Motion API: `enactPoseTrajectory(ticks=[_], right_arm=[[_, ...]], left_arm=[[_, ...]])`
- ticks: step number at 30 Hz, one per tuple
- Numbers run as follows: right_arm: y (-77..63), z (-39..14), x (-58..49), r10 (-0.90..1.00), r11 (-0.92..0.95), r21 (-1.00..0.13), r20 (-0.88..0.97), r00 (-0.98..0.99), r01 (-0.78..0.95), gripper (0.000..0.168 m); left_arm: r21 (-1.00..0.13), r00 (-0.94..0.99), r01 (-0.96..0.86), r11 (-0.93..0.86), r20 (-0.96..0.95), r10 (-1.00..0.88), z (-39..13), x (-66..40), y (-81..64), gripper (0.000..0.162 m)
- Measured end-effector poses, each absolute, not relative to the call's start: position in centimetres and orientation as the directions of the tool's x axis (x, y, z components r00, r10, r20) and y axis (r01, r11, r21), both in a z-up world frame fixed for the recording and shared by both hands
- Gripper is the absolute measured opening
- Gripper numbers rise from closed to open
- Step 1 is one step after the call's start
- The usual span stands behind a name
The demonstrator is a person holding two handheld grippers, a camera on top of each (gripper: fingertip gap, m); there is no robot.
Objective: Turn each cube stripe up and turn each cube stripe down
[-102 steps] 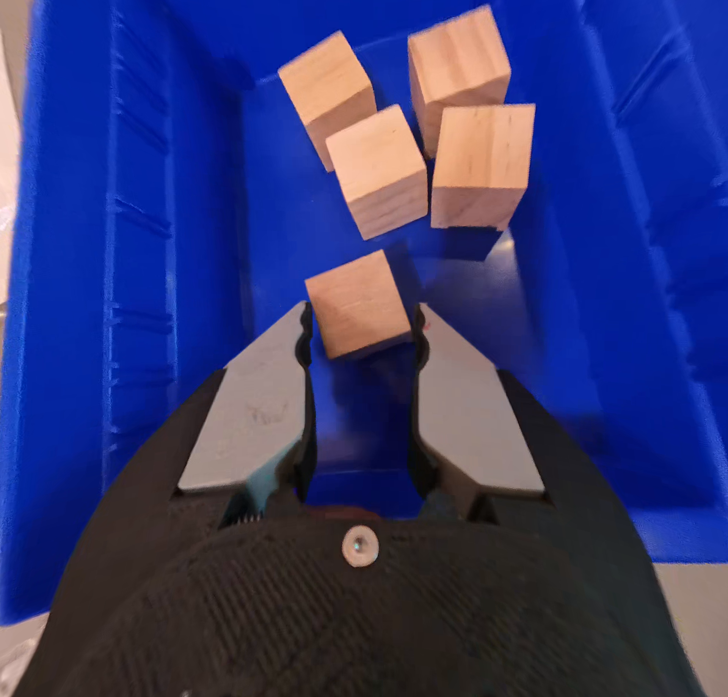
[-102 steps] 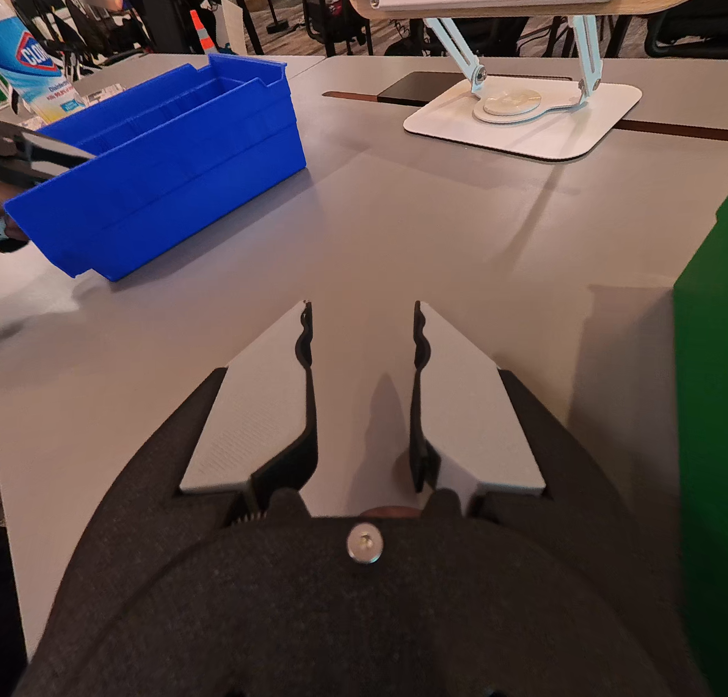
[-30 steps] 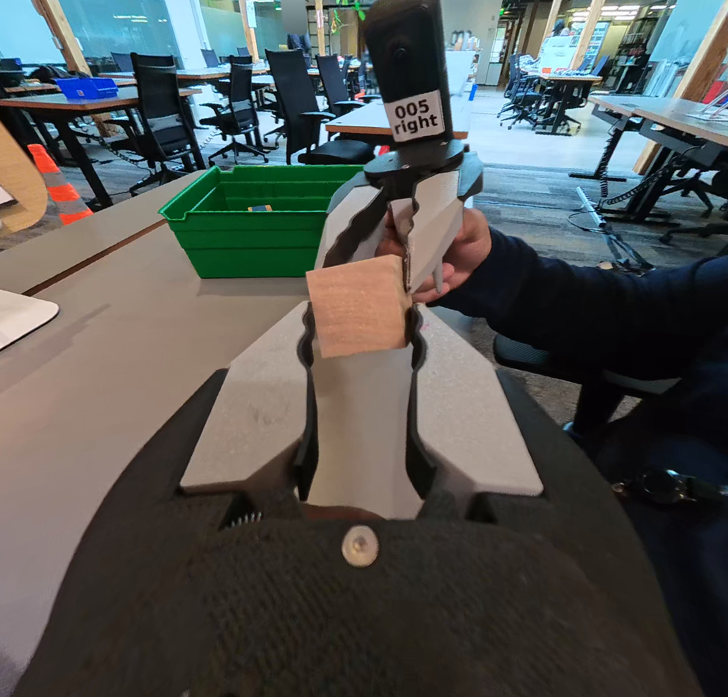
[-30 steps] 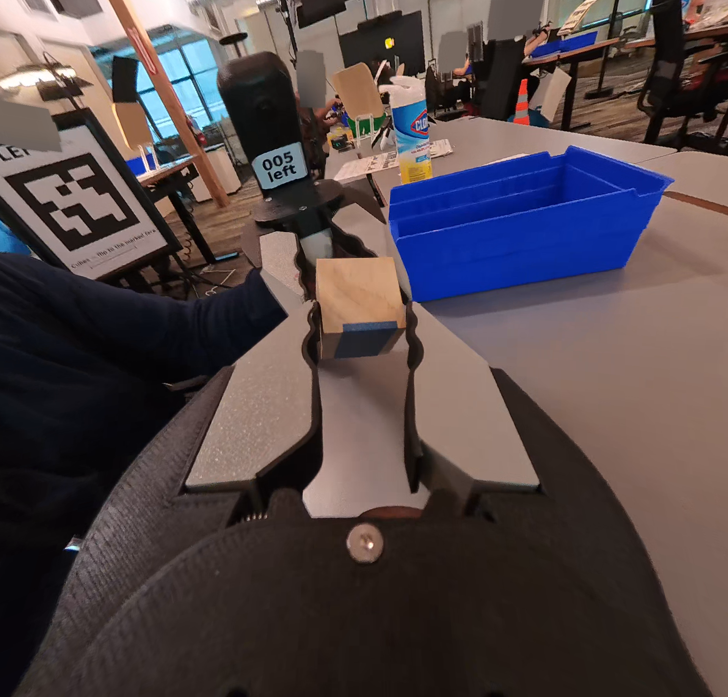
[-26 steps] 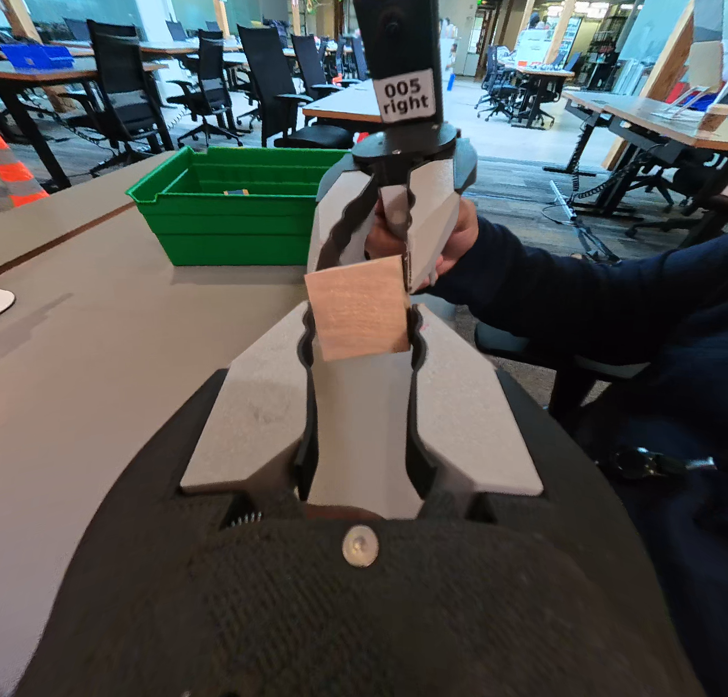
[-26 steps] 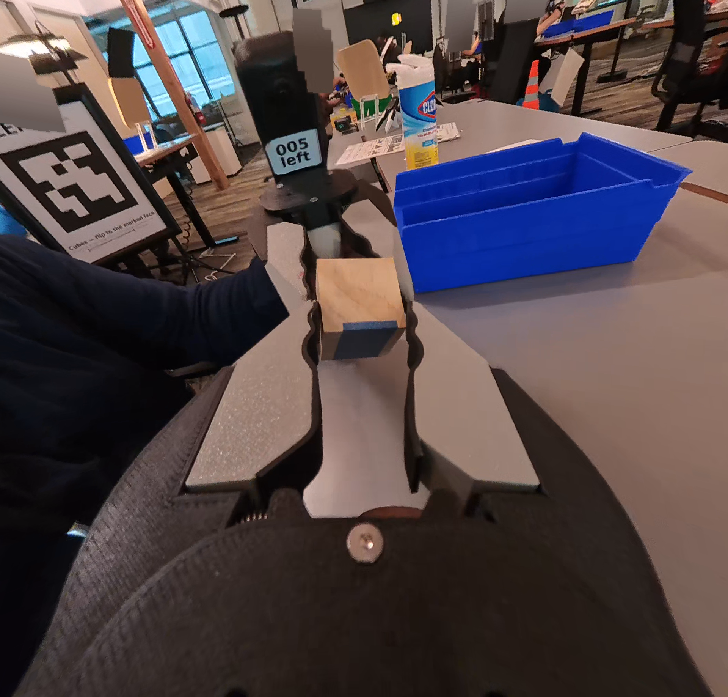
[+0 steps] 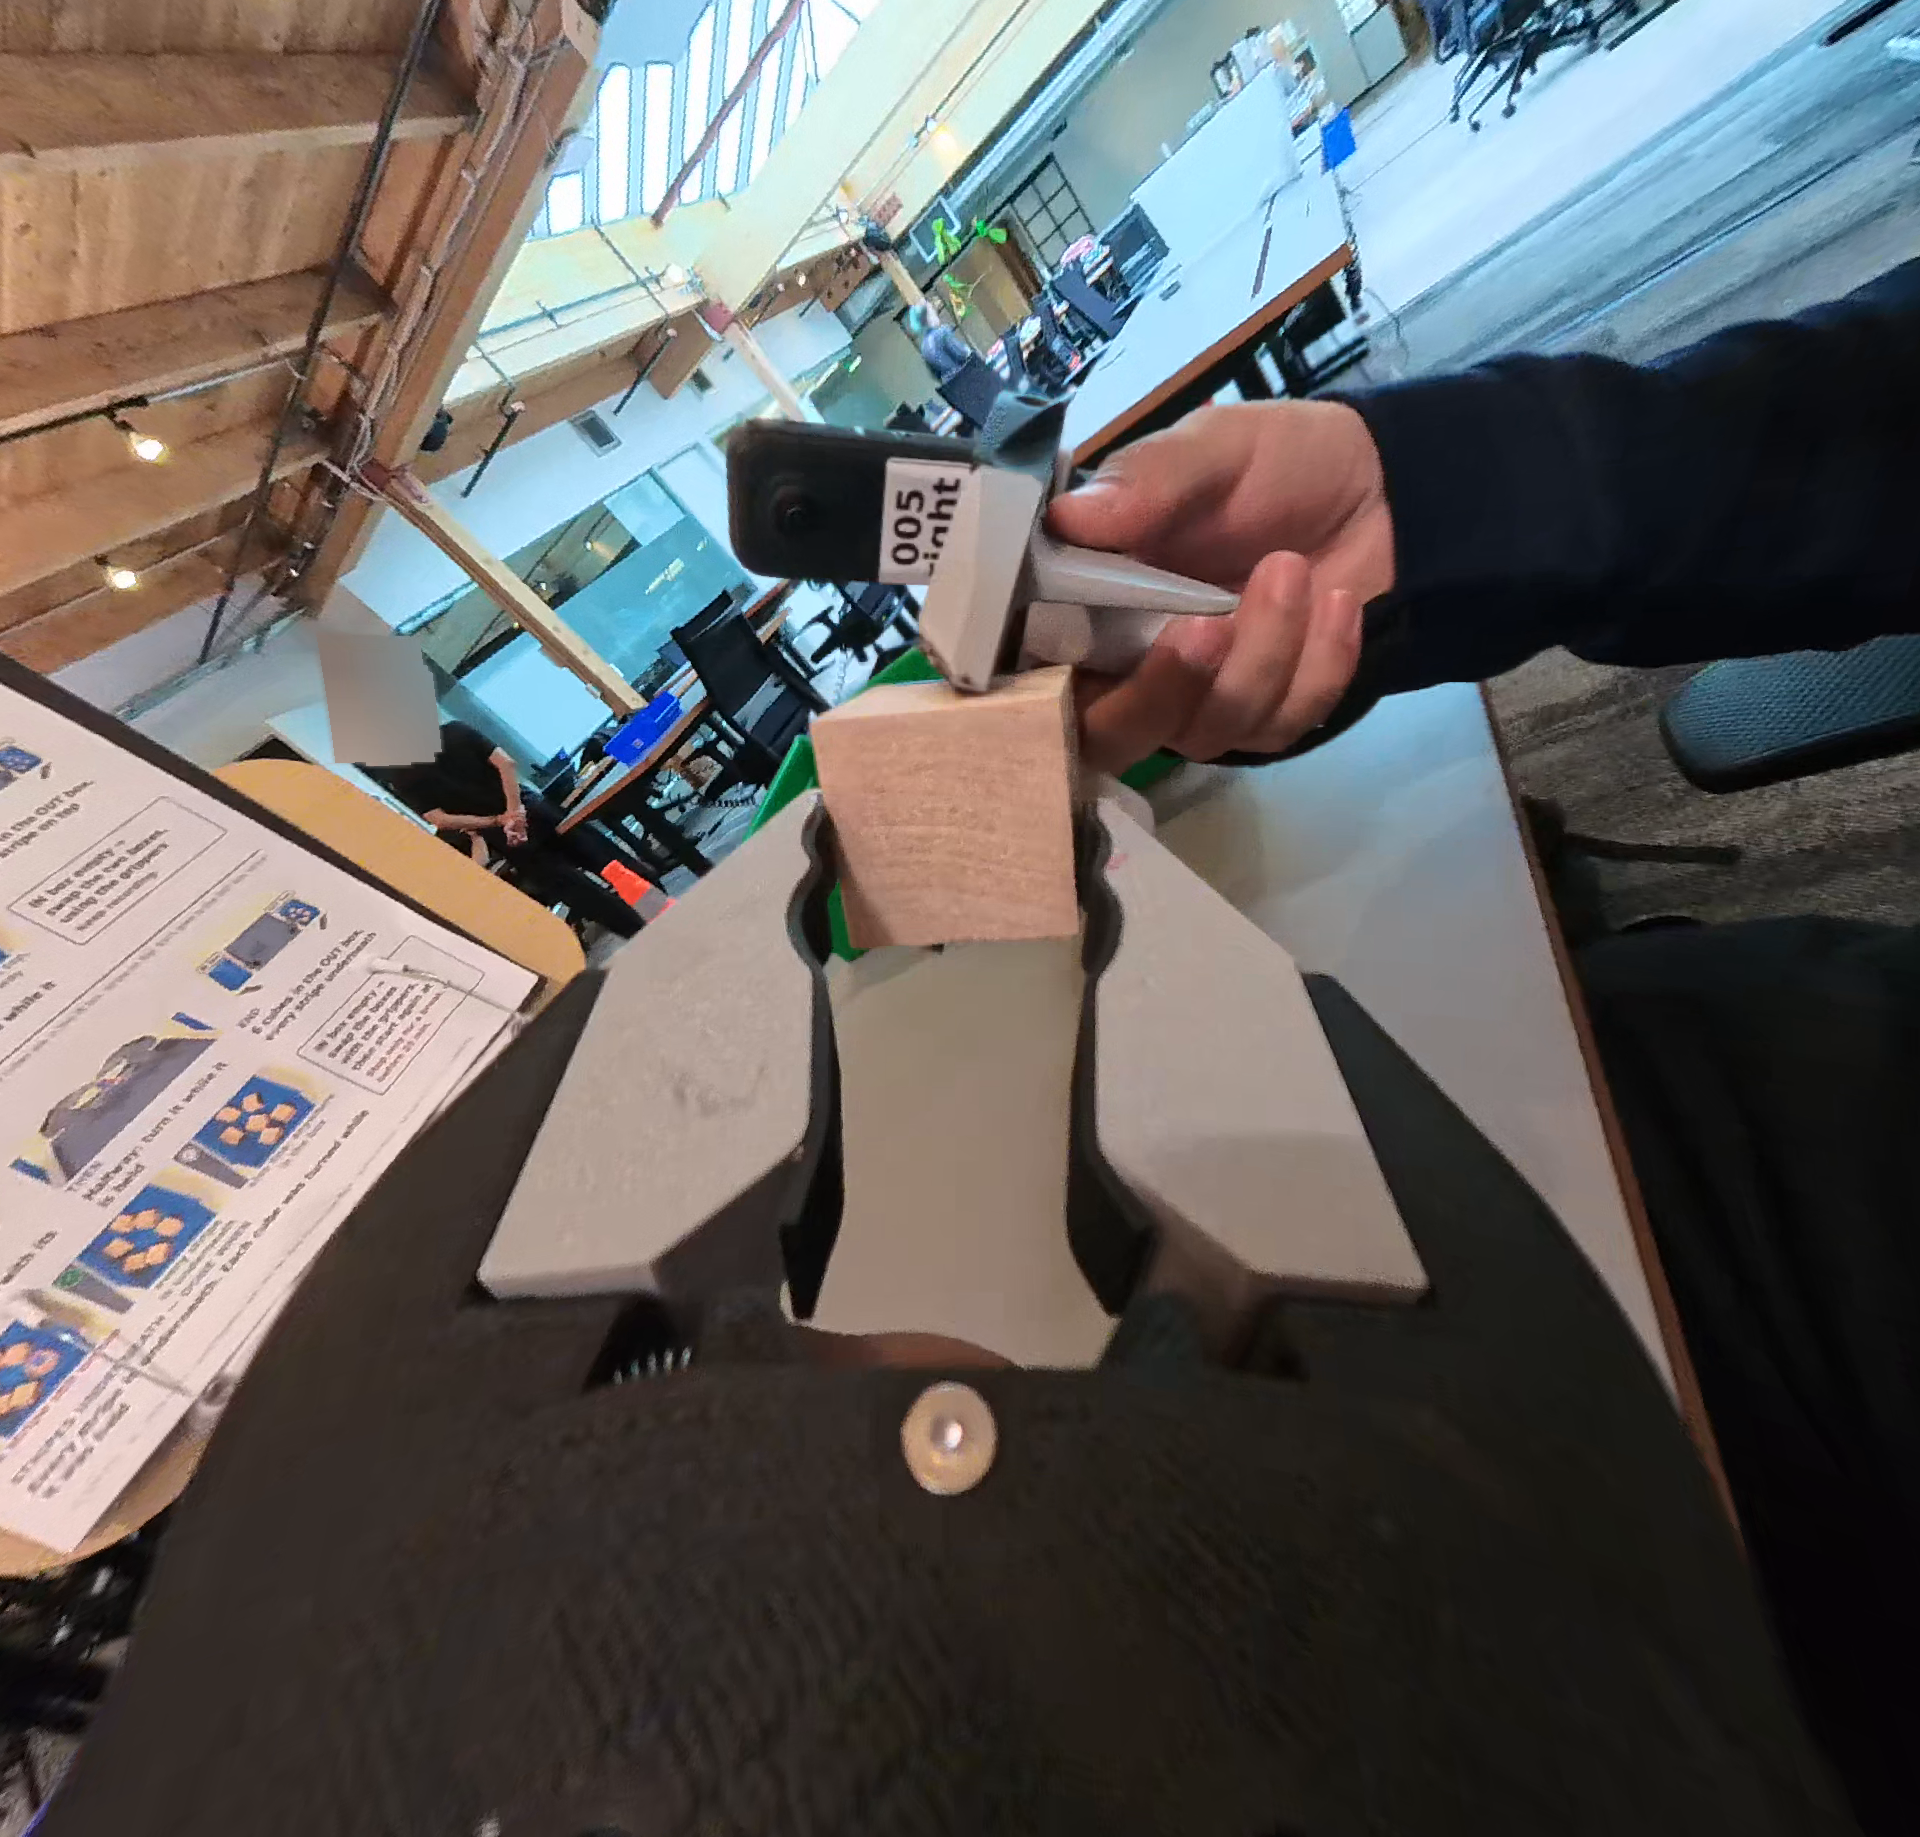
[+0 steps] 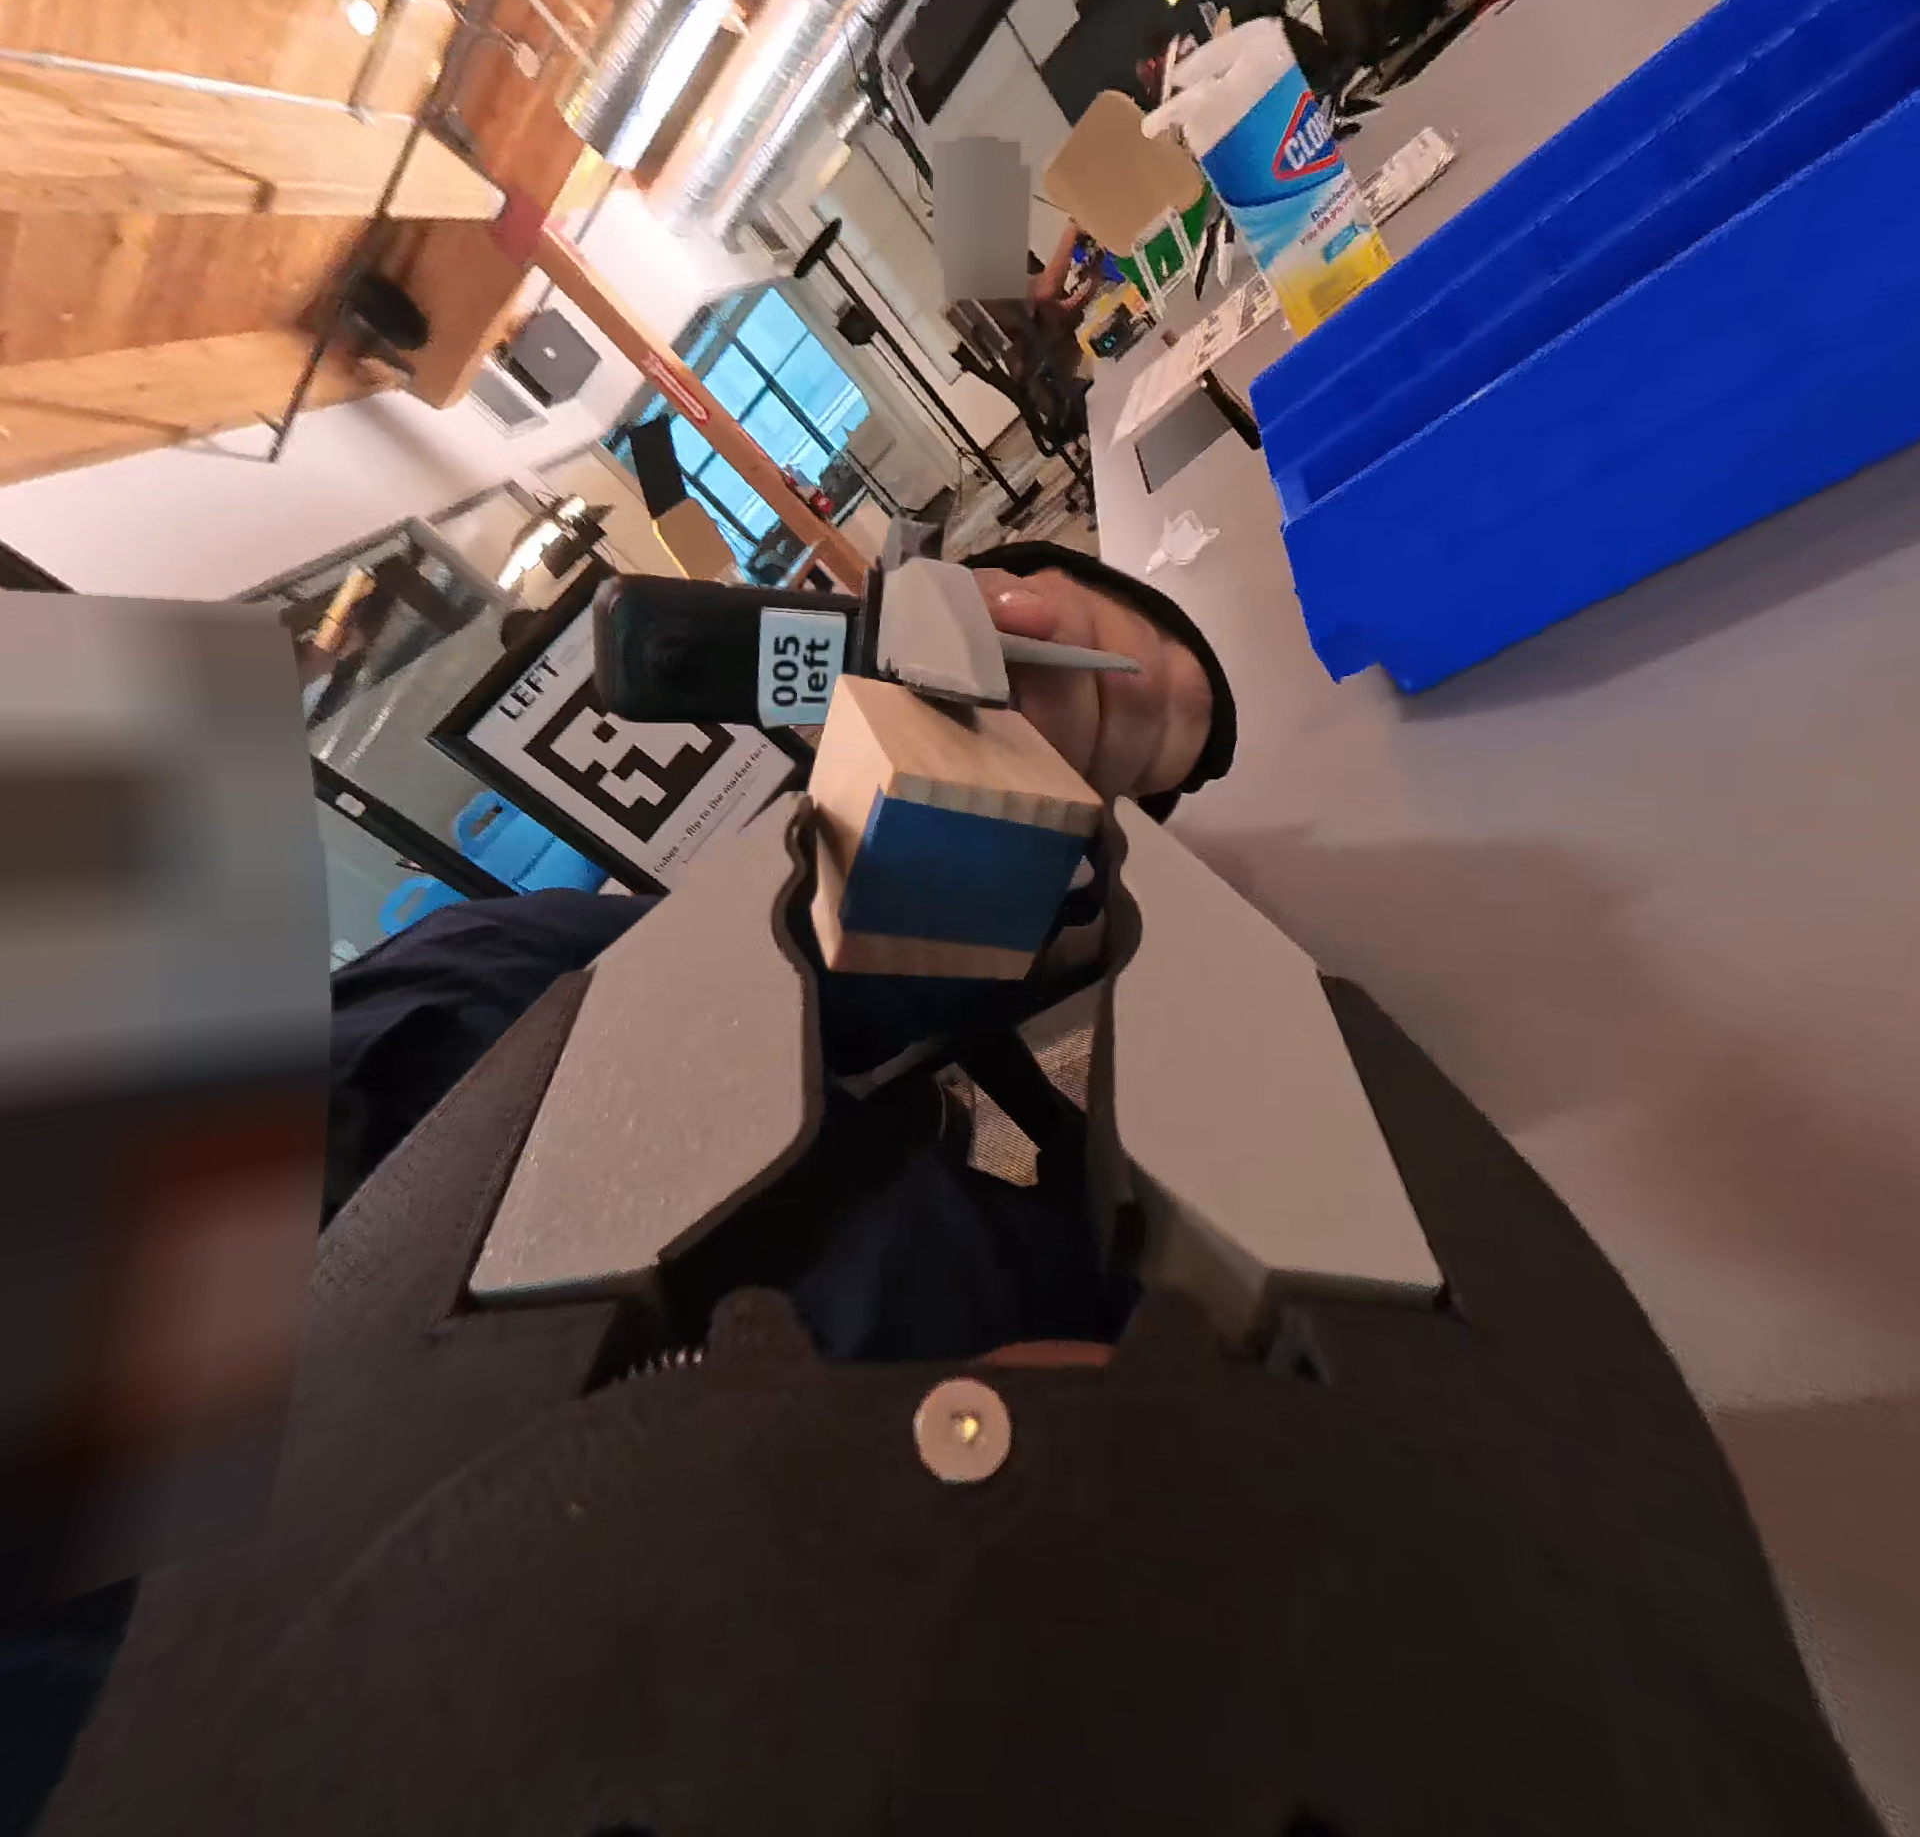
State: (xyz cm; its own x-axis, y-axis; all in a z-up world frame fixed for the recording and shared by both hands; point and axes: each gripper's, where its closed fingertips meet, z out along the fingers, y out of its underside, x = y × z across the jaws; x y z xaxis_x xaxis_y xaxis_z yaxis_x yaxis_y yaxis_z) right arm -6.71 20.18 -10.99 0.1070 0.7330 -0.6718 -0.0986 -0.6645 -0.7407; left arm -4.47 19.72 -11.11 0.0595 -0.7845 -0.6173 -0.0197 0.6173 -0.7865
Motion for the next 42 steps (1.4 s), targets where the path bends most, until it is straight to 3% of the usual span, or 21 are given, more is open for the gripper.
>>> enactPoseTrajectory(ticks=[7, 11, 14, 16, 18, 22, 27, 32, 42], right_arm=[[22.5, -10.5, -3.8, 0.749, -0.585, -0.794, -0.607, 0.265, -0.166, 0.046], [24.6, -8.2, 3.7, 0.700, -0.404, -0.884, -0.464, 0.543, -0.235, 0.046], [26.3, -8.5, 13.8, 0.404, -0.261, -0.959, -0.213, 0.890, -0.111, 0.046], [26.3, -9.6, 20.7, 0.158, -0.280, -0.960, -0.058, 0.986, -0.011, 0.046], [26.0, -11.7, 25.3, 0.013, -0.365, -0.931, 0.023, 1.000, 0.026, 0.046], [26.4, -14.9, 29.5, -0.085, -0.453, -0.891, 0.060, 0.995, 0.015, 0.046], [27.4, -17.1, 30.5, -0.089, -0.529, -0.848, 0.109, 0.990, 0.045, 0.047], [28.8, -18.4, 30.7, -0.053, -0.602, -0.798, 0.088, 0.995, 0.039, 0.047], [37.5, -24.8, 32.0, 0.106, -0.924, -0.343, 0.194, 0.975, 0.169, 0.047]], left_arm=[[-0.855, 0.117, -0.095, 0.510, -0.519, -0.847, -11.9, -4.7, 22.4, 0.039], [-0.920, 0.198, -0.233, 0.317, -0.364, -0.910, -14.1, -4.9, 26.2, 0.038], [-0.916, 0.262, -0.370, 0.153, -0.260, -0.929, -17.3, -4.9, 28.8, 0.041], [-0.902, 0.261, -0.425, 0.076, -0.202, -0.944, -19.0, -4.8, 29.2, 0.047], [-0.890, 0.264, -0.455, 0.031, -0.168, -0.950, -19.9, -4.8, 29.4, 0.049], [-0.867, 0.195, -0.495, -0.046, -0.060, -0.979, -21.8, -3.4, 26.8, 0.053], [-0.823, 0.191, -0.569, 0.011, -0.145, -0.971, -25.2, -1.0, 25.9, 0.050], [-0.808, 0.190, -0.588, -0.044, -0.086, -0.978, -25.8, -1.7, 25.9, 0.054], [-0.826, 0.238, -0.559, -0.078, -0.070, -0.969, -24.9, -3.7, 27.8, 0.054]])
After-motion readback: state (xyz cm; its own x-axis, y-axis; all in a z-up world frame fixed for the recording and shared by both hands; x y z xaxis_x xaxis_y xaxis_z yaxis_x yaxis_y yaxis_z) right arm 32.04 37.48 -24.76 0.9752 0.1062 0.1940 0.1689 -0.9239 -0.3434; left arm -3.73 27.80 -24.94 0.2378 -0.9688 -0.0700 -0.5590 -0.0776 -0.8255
